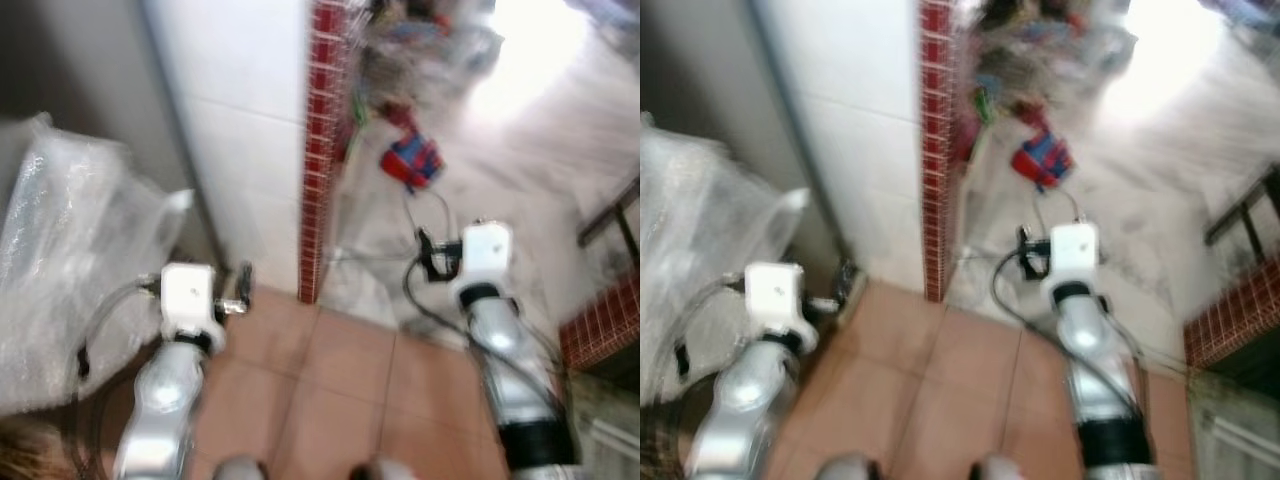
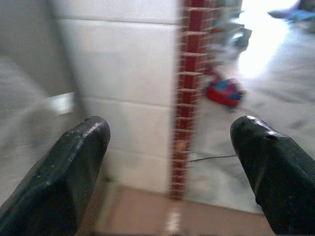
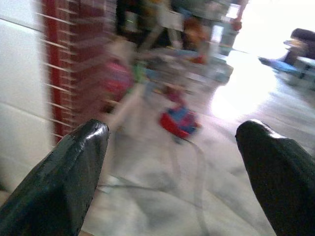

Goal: Restocking fridge

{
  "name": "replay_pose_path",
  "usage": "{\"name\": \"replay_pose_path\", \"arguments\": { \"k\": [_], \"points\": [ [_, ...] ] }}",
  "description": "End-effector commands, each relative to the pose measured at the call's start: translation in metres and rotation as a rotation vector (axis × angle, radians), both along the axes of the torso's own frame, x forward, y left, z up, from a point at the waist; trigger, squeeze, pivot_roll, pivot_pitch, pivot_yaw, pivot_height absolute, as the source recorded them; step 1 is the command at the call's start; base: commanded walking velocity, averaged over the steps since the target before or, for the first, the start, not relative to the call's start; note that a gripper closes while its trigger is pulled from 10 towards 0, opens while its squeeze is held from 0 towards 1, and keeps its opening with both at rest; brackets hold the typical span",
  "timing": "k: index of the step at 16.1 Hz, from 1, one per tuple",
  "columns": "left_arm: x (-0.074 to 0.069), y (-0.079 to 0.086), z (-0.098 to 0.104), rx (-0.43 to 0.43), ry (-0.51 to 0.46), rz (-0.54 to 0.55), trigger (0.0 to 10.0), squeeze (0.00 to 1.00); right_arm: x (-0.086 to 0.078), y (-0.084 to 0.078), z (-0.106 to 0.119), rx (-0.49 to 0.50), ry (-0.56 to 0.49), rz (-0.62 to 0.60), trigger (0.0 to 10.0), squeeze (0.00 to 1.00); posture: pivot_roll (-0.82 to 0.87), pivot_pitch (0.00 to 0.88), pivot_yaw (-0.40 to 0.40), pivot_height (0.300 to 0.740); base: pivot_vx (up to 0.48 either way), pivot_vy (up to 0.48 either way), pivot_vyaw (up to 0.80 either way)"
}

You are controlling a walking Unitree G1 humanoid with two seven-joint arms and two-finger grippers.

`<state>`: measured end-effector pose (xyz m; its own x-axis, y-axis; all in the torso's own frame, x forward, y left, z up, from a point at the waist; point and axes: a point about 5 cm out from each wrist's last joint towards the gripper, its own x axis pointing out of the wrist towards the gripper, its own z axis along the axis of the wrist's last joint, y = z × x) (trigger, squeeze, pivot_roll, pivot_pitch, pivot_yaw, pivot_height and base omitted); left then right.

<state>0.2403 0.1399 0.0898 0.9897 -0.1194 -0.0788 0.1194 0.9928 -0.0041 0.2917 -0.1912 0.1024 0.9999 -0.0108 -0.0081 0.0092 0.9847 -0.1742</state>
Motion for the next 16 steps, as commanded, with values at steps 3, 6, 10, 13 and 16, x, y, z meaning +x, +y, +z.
{"name": "replay_pose_path", "arguments": {
  "k": [3, 6, 10, 13, 16],
  "points": [
    [0.0008, -0.0025, 0.0014, 0.004, -0.010, -0.024, 10.0, 0.00, 0.0032, -0.0018, 0.0055, 0.005, -0.018, -0.014, 10.0, 0.00, 0.06, 0.000, -0.026, 0.740, 0.090, 0.000, -0.80],
    [0.0009, -0.0037, 0.0013, -0.005, -0.010, -0.028, 10.0, 0.00, 0.0028, -0.0007, 0.0063, 0.003, -0.021, -0.013, 10.0, 0.00, 0.06, 0.000, -0.027, 0.740, 0.000, 0.000, -0.80],
    [0.0017, -0.0042, 0.0014, -0.008, -0.011, -0.031, 10.0, 0.00, 0.0023, 0.0005, 0.0064, 0.001, -0.022, -0.009, 10.0, 0.00, 0.06, 0.000, -0.031, 0.740, 0.000, 0.000, -0.80],
    [0.0020, -0.0044, 0.0014, -0.010, -0.012, -0.033, 10.0, 0.00, 0.0033, 0.0014, 0.0074, 0.002, -0.026, -0.006, 10.0, 0.00, 0.06, 0.000, -0.032, 0.740, 0.201, 0.000, -0.80],
    [0.0022, -0.0039, 0.0013, -0.009, -0.011, -0.032, 10.0, 0.00, 0.0034, 0.0022, 0.0074, 0.003, -0.025, -0.006, 10.0, 0.00, 0.06, 0.000, -0.031, 0.740, 0.305, 0.000, -0.80]
  ]
}}
